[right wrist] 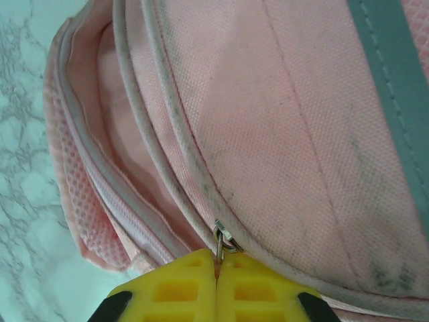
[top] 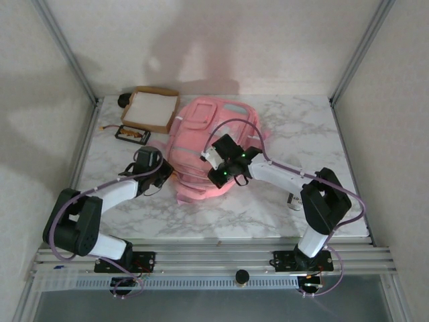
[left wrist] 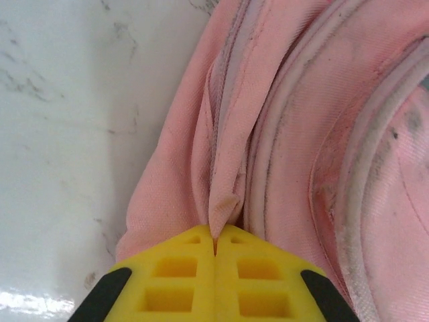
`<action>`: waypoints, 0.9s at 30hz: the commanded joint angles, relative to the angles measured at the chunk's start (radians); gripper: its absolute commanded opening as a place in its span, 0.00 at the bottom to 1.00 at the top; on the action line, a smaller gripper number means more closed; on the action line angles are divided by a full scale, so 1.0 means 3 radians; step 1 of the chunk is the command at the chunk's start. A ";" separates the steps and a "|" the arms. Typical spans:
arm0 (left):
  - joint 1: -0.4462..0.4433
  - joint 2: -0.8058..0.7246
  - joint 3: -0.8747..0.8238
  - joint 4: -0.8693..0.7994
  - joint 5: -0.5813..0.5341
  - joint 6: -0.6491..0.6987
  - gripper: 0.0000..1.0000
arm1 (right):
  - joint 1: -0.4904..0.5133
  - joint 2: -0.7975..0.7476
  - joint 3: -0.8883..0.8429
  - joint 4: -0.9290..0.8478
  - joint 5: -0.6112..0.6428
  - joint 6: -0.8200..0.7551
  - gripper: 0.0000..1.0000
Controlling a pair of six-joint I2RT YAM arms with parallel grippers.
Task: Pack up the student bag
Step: Unzip the student bag at the center of the table.
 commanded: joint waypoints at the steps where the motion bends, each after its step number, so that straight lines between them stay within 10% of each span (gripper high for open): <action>1: -0.0341 -0.0175 0.0020 0.0403 0.0244 -0.0310 0.00 | 0.0197 0.0110 0.0331 0.0294 -0.0178 0.0526 0.00; 21: -0.1181 -0.0397 -0.0300 0.1376 0.0135 -0.0995 0.00 | 0.0174 0.0459 0.0857 0.0666 -0.0439 0.1942 0.00; 27: -0.0949 -0.0462 -0.0248 0.0875 0.0167 -0.0630 0.01 | 0.0102 0.0274 0.0610 0.0668 -0.0380 0.1978 0.10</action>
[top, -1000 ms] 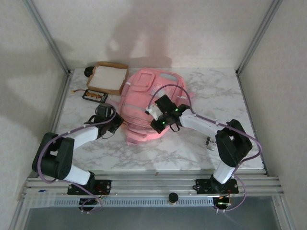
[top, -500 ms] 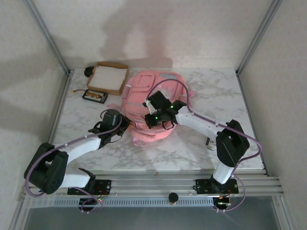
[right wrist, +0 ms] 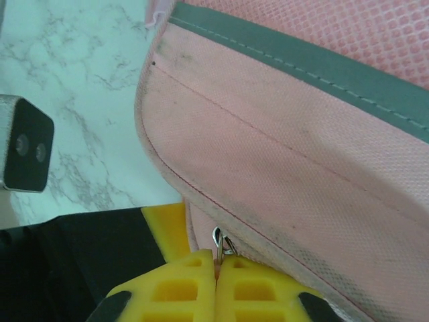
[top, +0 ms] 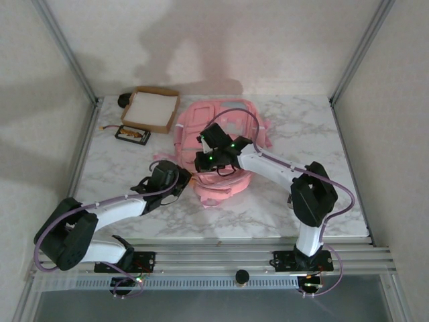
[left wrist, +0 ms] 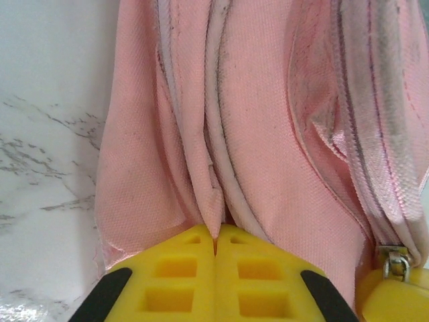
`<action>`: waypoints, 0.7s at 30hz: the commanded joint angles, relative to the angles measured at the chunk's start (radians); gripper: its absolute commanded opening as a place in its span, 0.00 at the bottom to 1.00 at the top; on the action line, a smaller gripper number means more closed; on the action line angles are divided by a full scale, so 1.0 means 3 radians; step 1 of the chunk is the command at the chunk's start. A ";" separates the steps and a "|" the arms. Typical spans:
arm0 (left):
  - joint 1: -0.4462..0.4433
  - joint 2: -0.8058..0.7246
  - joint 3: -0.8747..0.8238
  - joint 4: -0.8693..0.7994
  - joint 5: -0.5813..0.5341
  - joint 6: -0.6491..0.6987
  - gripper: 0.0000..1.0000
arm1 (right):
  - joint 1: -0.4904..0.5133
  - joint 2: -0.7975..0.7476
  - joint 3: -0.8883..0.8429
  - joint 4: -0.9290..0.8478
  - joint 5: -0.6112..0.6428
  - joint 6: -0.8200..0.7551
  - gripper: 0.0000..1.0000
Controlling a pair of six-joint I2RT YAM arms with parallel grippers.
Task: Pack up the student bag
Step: Unzip the student bag at the center of the table.
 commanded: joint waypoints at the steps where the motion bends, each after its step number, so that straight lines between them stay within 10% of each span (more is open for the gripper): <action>1: 0.0055 -0.0156 0.0143 0.0037 0.0568 0.0258 0.05 | 0.0055 -0.0151 -0.0096 0.0545 -0.0206 0.0048 0.14; 12: 0.0190 -0.0772 0.0601 -0.1778 -0.0200 0.1395 0.33 | -0.0263 -0.1231 -0.1050 0.0451 -0.0106 0.0322 0.55; 21: 0.0168 -0.0360 0.0870 -0.1589 -0.0216 0.2327 0.38 | -0.0864 -0.1530 -0.1916 0.1070 -0.0147 0.1185 0.82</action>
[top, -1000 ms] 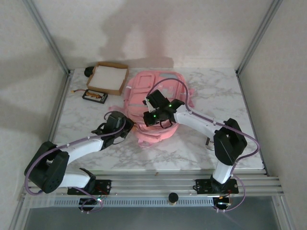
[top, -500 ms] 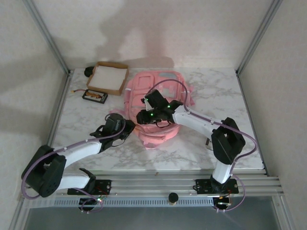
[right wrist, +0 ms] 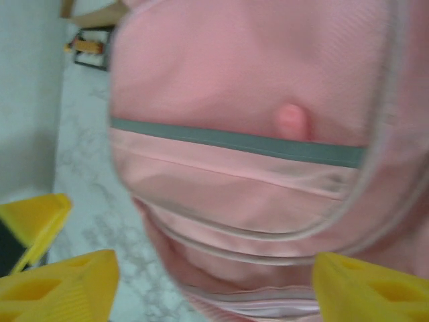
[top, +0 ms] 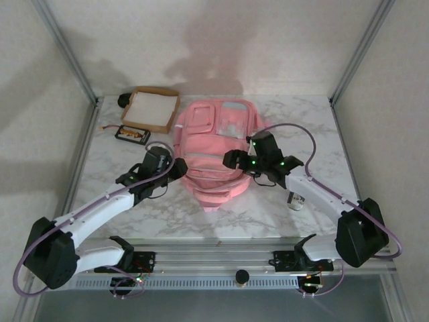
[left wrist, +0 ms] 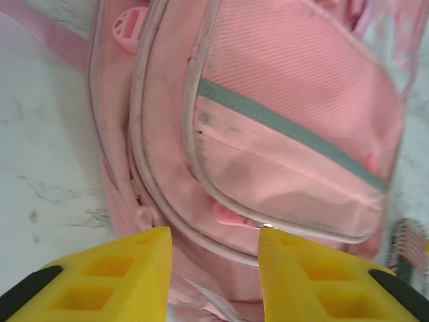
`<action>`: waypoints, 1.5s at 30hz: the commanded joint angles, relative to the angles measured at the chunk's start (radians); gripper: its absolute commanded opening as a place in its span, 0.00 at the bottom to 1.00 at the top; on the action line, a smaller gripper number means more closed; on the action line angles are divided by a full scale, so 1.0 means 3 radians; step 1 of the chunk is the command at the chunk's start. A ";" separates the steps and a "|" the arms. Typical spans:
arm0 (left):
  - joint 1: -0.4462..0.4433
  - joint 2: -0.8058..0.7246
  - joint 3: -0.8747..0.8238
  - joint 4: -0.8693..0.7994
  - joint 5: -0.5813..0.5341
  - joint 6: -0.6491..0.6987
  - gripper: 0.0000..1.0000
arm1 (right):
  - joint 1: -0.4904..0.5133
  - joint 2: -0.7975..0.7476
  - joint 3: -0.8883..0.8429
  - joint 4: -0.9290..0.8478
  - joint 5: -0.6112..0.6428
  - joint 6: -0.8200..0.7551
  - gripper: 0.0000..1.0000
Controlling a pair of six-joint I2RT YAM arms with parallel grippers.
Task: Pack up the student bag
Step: Unzip the student bag at the center of the table.
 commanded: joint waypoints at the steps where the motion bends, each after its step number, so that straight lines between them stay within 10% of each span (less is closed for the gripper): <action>1: -0.0003 0.0154 0.0134 -0.0018 -0.0092 0.0488 0.39 | -0.0048 0.0077 -0.0186 0.0357 0.0013 0.0492 0.83; 23: 0.0126 0.0920 0.0310 0.0753 0.0311 0.0578 0.38 | -0.0037 0.0299 0.0214 0.0413 0.0024 0.0645 0.83; 32: 0.0029 0.1052 0.0391 0.0877 0.0447 0.0562 0.33 | 0.0034 0.0406 0.0469 0.0416 -0.0221 0.0641 0.64; 45: -0.0020 0.1089 0.0461 0.0821 0.0382 0.0565 0.33 | 0.0096 0.0357 0.0700 -0.0298 0.0206 0.0204 0.75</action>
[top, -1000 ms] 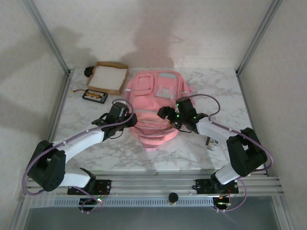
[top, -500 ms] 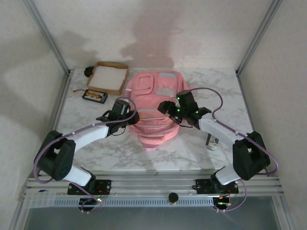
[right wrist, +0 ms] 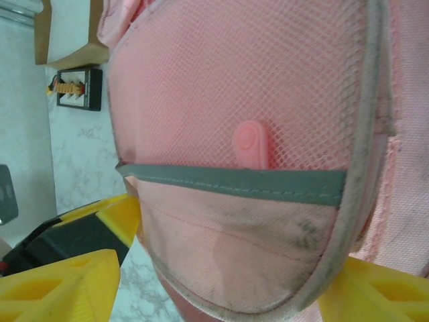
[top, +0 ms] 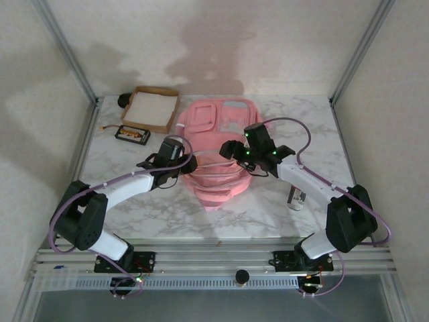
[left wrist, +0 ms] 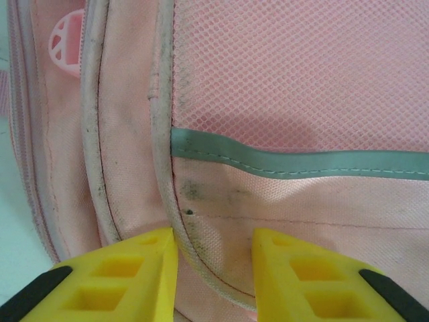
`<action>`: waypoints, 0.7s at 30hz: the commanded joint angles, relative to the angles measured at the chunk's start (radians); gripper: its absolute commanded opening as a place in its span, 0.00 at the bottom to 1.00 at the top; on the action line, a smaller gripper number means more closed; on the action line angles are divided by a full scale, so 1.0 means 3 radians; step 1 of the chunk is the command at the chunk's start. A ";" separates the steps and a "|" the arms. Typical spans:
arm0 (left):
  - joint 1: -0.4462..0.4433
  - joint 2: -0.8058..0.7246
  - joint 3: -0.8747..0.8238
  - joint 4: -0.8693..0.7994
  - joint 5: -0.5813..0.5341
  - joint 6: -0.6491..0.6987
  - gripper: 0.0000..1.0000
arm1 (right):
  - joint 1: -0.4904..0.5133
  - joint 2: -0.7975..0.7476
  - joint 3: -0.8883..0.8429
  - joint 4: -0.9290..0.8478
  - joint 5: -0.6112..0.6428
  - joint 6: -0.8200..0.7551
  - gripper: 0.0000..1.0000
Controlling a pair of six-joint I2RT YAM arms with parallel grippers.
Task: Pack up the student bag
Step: Unzip the student bag at the center of the table.
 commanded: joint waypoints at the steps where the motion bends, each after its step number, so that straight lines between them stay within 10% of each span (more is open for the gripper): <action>1: -0.0094 0.0028 0.0160 0.0205 0.0087 0.0007 0.33 | 0.0052 -0.0041 0.0192 -0.0130 0.0027 -0.0206 0.75; 8: -0.0164 0.0090 0.0252 0.0163 0.0034 0.0060 0.32 | 0.0025 0.0011 0.0475 -0.0707 0.0457 -0.0566 0.70; 13: -0.0301 0.0120 0.0245 0.0422 0.0236 -0.0113 0.32 | -0.0027 -0.0011 0.0039 0.0335 -0.0329 -0.0125 0.67; 21: -0.0581 0.0196 0.0330 0.0612 0.0235 -0.0225 0.29 | -0.0033 -0.0056 -0.0428 0.1188 -0.0049 0.0350 0.31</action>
